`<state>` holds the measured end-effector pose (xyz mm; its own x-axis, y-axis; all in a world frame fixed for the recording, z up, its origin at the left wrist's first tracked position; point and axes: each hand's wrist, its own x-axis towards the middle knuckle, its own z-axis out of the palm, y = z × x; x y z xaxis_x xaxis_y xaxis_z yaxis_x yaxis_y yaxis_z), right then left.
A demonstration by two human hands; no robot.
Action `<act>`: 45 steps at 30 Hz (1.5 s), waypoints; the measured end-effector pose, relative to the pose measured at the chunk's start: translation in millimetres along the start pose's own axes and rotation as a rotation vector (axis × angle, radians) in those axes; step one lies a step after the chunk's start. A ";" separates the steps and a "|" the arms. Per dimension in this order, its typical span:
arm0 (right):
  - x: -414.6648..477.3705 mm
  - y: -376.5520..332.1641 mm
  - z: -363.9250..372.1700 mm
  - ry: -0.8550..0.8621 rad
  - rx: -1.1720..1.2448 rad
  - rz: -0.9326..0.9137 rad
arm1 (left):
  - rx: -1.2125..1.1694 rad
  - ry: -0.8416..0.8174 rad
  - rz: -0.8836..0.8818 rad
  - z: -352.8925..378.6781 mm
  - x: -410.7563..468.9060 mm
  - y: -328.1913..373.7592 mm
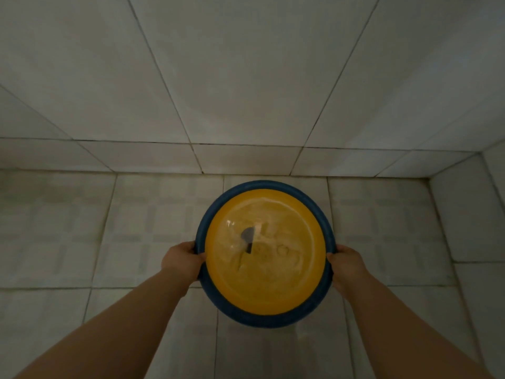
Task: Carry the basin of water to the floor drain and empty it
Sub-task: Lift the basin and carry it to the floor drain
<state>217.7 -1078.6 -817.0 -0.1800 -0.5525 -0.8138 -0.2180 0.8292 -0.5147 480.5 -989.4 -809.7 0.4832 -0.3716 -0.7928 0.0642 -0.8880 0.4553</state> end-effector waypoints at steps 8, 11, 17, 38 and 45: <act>-48.2 -24.9 -4.9 0.006 0.067 -0.014 | -0.085 -0.008 -0.056 -33.0 -49.4 18.0; -83.6 -45.9 -9.9 0.000 0.033 -0.035 | -0.132 0.006 -0.076 -57.0 -84.3 31.3; -178.2 -103.8 -21.4 -0.015 0.009 -0.021 | -0.178 0.015 -0.083 -118.0 -171.4 67.0; -518.7 -302.4 28.3 -0.234 -0.164 -0.198 | -0.497 0.177 -0.071 -374.4 -433.2 138.4; -566.9 -292.9 88.9 -0.277 -0.211 -0.185 | -0.571 0.257 -0.069 -437.2 -445.7 102.0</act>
<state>468.9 -1000.8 -228.8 0.1406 -0.6230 -0.7695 -0.4199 0.6663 -0.6162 653.5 -796.0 -232.7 0.6515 -0.1788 -0.7373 0.5242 -0.5964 0.6079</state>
